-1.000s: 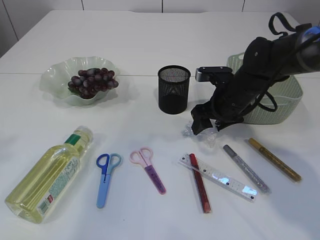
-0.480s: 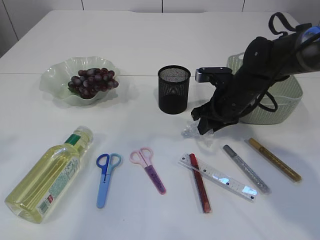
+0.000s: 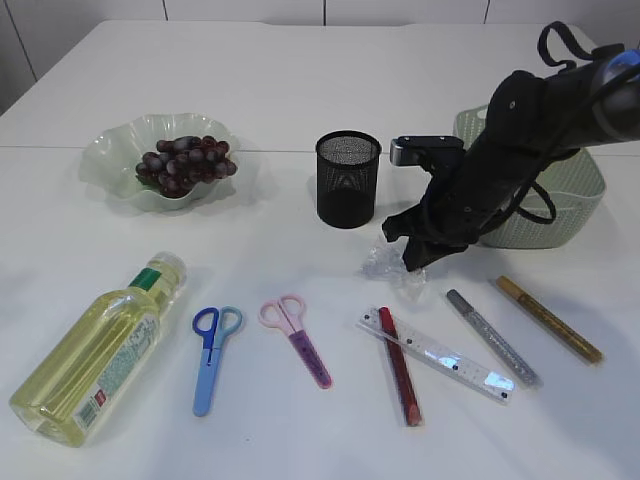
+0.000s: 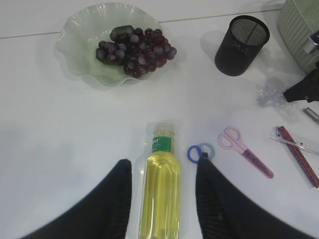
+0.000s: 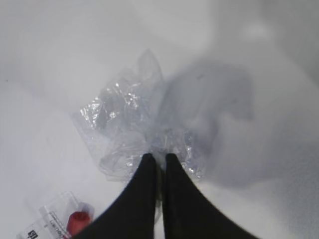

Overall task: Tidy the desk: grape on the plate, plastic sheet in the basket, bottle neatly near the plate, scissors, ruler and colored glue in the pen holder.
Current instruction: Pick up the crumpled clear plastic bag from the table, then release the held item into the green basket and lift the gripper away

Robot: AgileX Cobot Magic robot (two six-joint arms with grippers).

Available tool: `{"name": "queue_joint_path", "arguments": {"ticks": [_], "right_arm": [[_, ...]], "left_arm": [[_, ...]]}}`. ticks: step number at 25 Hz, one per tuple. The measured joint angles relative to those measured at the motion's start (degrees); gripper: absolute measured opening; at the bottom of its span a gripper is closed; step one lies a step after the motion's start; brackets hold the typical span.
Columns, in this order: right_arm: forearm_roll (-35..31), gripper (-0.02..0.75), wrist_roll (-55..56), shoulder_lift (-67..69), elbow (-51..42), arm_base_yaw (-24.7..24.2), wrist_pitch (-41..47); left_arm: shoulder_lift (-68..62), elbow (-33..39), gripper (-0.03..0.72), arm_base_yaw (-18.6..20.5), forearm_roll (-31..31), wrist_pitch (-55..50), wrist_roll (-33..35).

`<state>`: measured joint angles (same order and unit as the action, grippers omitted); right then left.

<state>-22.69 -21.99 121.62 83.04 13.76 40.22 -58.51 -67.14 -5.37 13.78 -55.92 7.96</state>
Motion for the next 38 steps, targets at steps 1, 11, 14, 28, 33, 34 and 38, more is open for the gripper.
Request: {"name": "queue_joint_path", "arguments": {"ticks": [1,11,14,28,33,34,38], "right_arm": [[0.0,0.016,0.3,0.0,0.1,0.0,0.8],[5.3,0.015,7.1,-3.5,3.1,0.0,10.1],[6.6,0.015,9.0,-5.2,4.2,0.0,12.6],[15.8,0.015,18.7,-6.3,23.1,-4.3,22.4],[17.8,0.015,20.0,-6.3,26.1,-9.5,24.1],[18.3,0.015,20.2,-6.3,26.1,-10.2,24.2],[20.3,0.015,21.0,-6.2,26.2,-12.3,24.7]], "left_arm": [[0.0,0.0,0.312,0.0,0.0,0.0,0.0],[0.0,0.0,0.309,0.0,0.0,0.0,0.0],[0.0,0.0,0.308,0.0,0.0,0.0,0.0],[0.0,0.0,0.301,0.0,0.4,0.0,0.0],[0.0,0.0,0.301,0.0,0.4,0.0,0.0],[0.0,0.0,0.301,0.0,0.4,0.0,0.0],[0.0,0.0,0.3,0.0,0.7,0.0,0.0]]}}
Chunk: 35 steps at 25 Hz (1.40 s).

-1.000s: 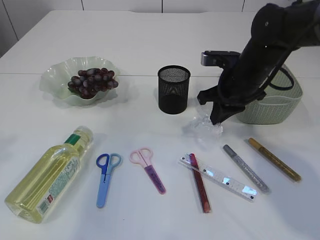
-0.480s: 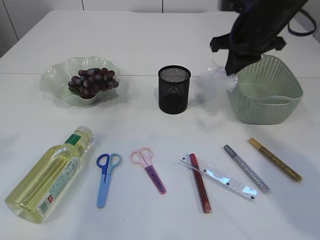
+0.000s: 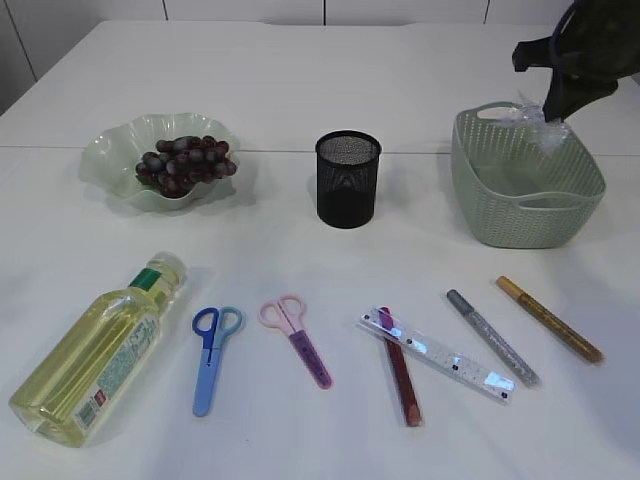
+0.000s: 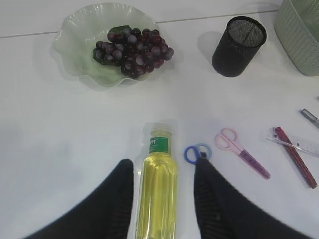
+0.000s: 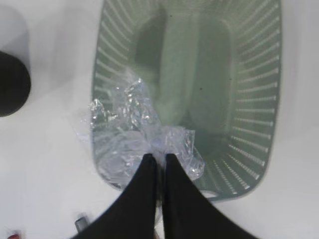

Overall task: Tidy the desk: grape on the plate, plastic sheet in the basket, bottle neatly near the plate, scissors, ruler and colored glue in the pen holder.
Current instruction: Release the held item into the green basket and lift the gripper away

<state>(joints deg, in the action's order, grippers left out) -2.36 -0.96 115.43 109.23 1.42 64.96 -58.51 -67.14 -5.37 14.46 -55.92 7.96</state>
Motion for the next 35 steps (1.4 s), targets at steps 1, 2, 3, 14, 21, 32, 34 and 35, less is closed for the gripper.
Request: {"name": "queue_joint_path", "arguments": {"ticks": [1,2,3,14,21,32,34,35], "right_arm": [[0.1,0.015,0.3,0.3,0.0,-0.4,0.0],[0.6,0.015,0.4,0.4,0.0,-0.5,0.0],[0.9,0.015,0.6,0.8,0.0,-0.8,0.0],[2.4,0.386,2.9,3.3,0.1,-1.0,-2.6],[5.4,0.553,5.0,4.0,0.4,-1.0,-2.5],[3.4,0.556,5.2,3.4,5.5,-1.0,5.5],[2.4,0.556,5.2,2.8,5.5,-1.0,5.7],[2.0,0.556,5.2,2.2,5.5,-1.0,5.8]], "left_arm": [[0.0,0.0,0.3,0.0,0.1,0.0,0.0],[0.0,0.0,0.3,0.0,0.2,0.0,0.0],[0.0,0.0,0.3,0.0,0.2,0.0,0.0],[0.0,0.0,0.3,0.0,0.3,-1.4,0.0],[0.0,0.0,0.3,0.0,0.3,-1.8,0.0],[0.0,0.0,0.3,0.0,0.4,-1.8,0.0],[0.0,0.0,0.3,0.0,0.4,-1.9,0.0],[0.0,0.0,0.3,0.0,0.4,-1.9,0.0]]}}
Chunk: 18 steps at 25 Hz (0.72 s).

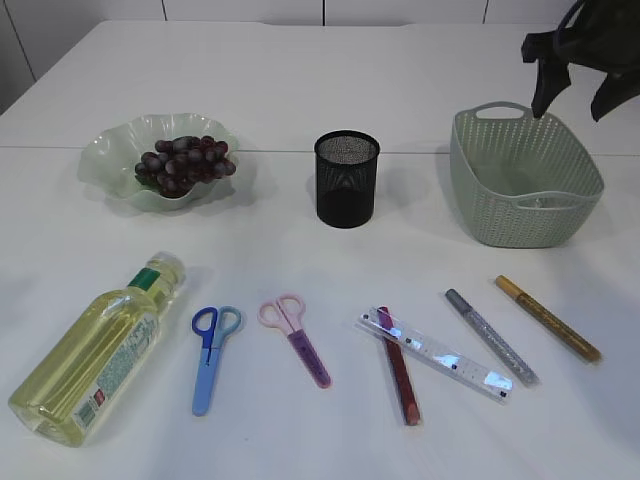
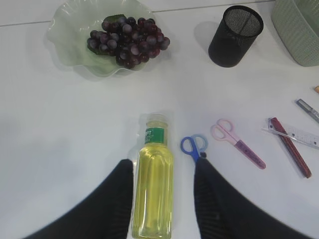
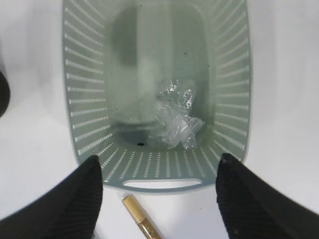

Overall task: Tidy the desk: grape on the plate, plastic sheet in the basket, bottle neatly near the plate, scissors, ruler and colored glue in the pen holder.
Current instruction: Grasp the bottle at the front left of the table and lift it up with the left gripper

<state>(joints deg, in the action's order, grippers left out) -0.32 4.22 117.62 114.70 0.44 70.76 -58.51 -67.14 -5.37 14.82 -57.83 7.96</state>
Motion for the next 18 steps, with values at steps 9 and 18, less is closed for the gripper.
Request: {"name": "queue_joint_path", "arguments": {"ticks": [9,18], "right_arm": [[-2.6,0.556,0.1,-13.1,-13.7,0.0,0.1],[-4.7,0.556,0.1,-34.7,-34.2,0.0,0.3]], "left_arm": [[-2.7,0.0,0.372,0.0,-0.6,-6.0,0.0],[-12.8,0.0,0.551,-2.1,-1.3,-10.2,0.0]]}}
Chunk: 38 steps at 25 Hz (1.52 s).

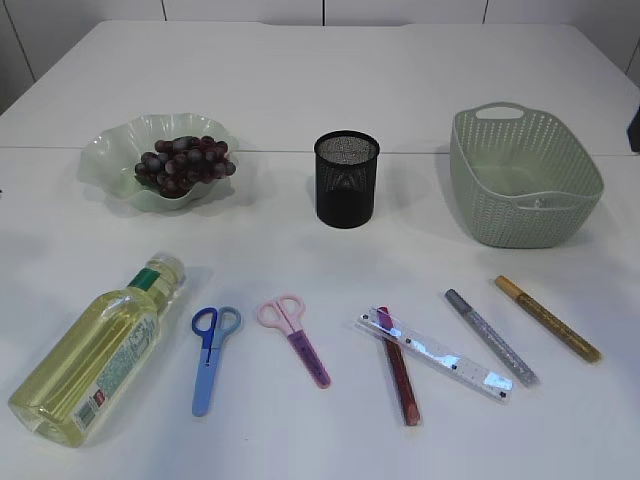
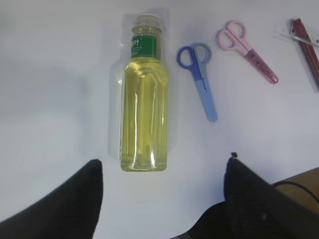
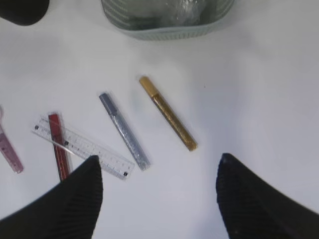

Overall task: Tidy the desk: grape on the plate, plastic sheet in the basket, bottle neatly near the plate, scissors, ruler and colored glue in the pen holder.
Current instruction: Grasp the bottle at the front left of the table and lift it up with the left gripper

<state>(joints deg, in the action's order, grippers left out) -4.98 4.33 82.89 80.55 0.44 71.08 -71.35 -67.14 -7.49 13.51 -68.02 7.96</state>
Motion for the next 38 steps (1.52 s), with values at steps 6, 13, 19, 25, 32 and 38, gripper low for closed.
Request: {"name": "queue_joint_path", "arguments": {"ticks": [6,13,19,25,32,38], "right_arm": [[-0.1,0.556,0.1,-10.1,-7.5,0.0,0.2],[-0.1,0.557,0.1,-16.4,-9.3,0.0,0.5],[-0.1,0.557,0.2,-17.6,-9.3,0.0,0.5],[-0.1,0.557,0.2,-17.6,-9.3,0.0,0.5],[-0.1,0.557,0.1,-17.7,-9.3,0.0,0.6],[0.3,0.557,0.1,-17.7,-9.3,0.0,0.6]], "left_arm": [[-9.1,-2.4,0.554,-6.1,-3.8,1.2,0.0],[-22.9,-7.3,0.56,-9.5,-7.1,2.4,-0.4],[-32.1,-7.6,0.601,-9.7,-7.3,4.5,-0.5],[-36.7,-8.7,0.603,-9.7,-7.6,6.8,-0.5],[-41.5,-12.9,0.603,-9.7,-8.7,6.4,-0.5],[-44.7,-13.2,0.603,-9.7,-9.1,4.4,-0.5]]}}
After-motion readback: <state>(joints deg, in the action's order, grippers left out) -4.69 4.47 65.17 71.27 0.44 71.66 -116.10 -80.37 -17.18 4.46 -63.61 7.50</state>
